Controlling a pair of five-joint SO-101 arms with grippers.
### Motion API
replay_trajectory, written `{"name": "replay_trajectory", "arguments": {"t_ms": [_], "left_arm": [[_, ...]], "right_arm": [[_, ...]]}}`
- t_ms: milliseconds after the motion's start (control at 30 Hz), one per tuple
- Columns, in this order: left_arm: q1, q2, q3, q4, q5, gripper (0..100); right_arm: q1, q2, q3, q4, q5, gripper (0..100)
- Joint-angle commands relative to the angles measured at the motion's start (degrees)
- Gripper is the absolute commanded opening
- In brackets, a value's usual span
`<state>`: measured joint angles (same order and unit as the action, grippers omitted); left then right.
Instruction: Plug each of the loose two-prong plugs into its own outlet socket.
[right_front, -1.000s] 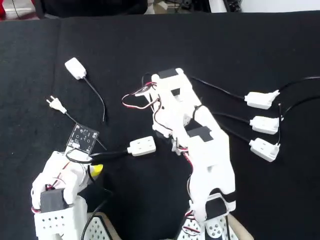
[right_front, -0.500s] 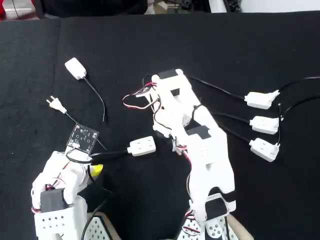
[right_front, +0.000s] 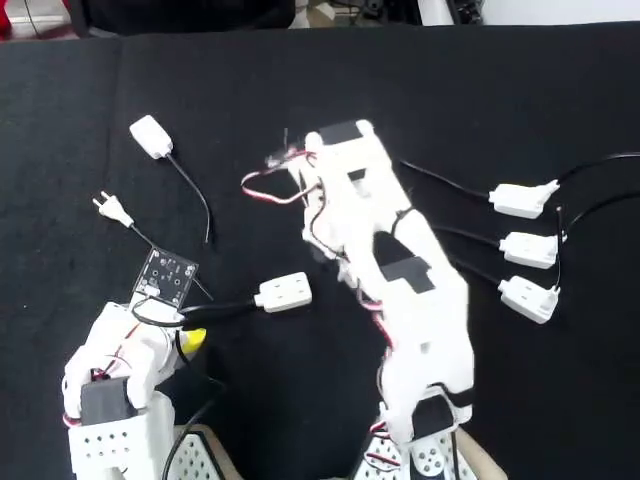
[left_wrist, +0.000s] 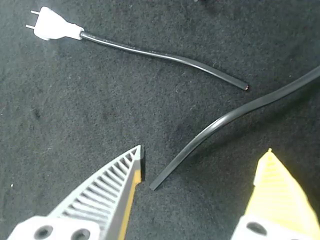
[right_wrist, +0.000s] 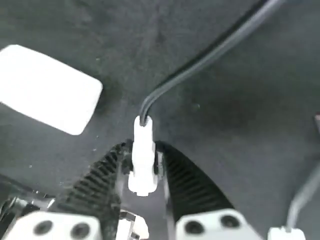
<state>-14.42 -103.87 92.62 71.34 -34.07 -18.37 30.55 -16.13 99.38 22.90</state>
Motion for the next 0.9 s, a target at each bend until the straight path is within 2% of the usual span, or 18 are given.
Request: {"name": "replay_trajectory", "arguments": {"t_ms": [0, 100, 367, 667, 867], "left_arm": [[-0.6, -0.4, -0.2, 0.0, -0.3, 35], [-0.6, -0.4, -0.2, 0.0, -0.3, 35], [-0.6, -0.4, -0.2, 0.0, -0.3, 35], [-0.6, -0.4, -0.2, 0.0, -0.3, 35], [-0.6, -0.4, -0.2, 0.0, -0.3, 35]], "right_arm": [[-0.4, -12.3, 0.6, 0.9, -4.0, 1.2], [-2.2, -20.0, 5.1, -4.5, -8.5, 1.2], [-6.9, -40.6, 36.6, -34.3, -16.6, 1.2], [-7.7, -62.4, 65.5, -52.8, -28.8, 1.2], [-8.0, -79.7, 87.3, -71.6, -30.1, 1.2]]}}
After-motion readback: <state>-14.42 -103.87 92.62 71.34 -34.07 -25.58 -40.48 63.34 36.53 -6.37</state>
